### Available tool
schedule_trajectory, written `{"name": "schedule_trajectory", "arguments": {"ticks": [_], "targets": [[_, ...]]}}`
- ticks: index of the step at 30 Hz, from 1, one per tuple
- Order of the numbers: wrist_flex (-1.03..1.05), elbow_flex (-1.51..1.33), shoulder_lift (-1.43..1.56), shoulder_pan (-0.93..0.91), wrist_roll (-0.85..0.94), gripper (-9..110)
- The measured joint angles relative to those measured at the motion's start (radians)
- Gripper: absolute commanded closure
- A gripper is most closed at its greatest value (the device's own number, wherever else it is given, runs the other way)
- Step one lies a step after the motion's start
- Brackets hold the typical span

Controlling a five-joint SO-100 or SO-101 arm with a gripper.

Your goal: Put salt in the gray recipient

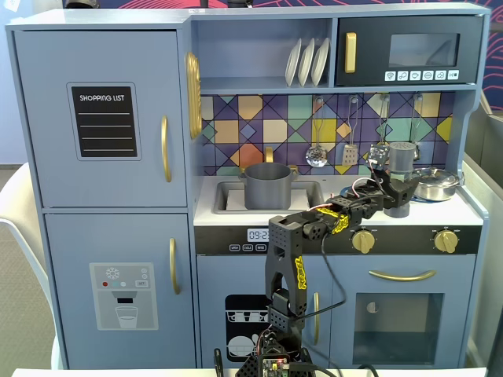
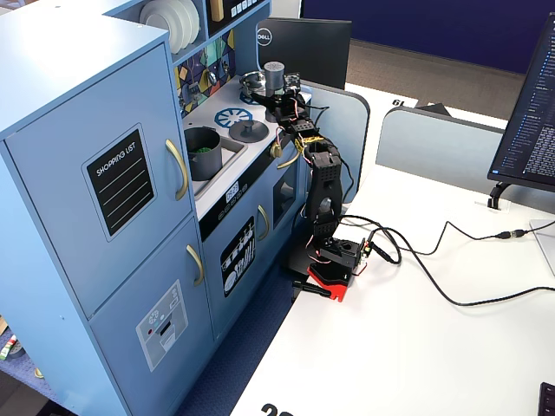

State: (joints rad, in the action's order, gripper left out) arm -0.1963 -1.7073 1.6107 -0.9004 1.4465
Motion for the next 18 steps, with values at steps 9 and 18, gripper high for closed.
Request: {"name": "schedule_trajectory", "arguments": {"ticks": [9,18], "targets": [[0.003,0.092,-0.055,0.017,0.106,101],[0.130,0.092,0.095,0.031,-0.026,101]]}}
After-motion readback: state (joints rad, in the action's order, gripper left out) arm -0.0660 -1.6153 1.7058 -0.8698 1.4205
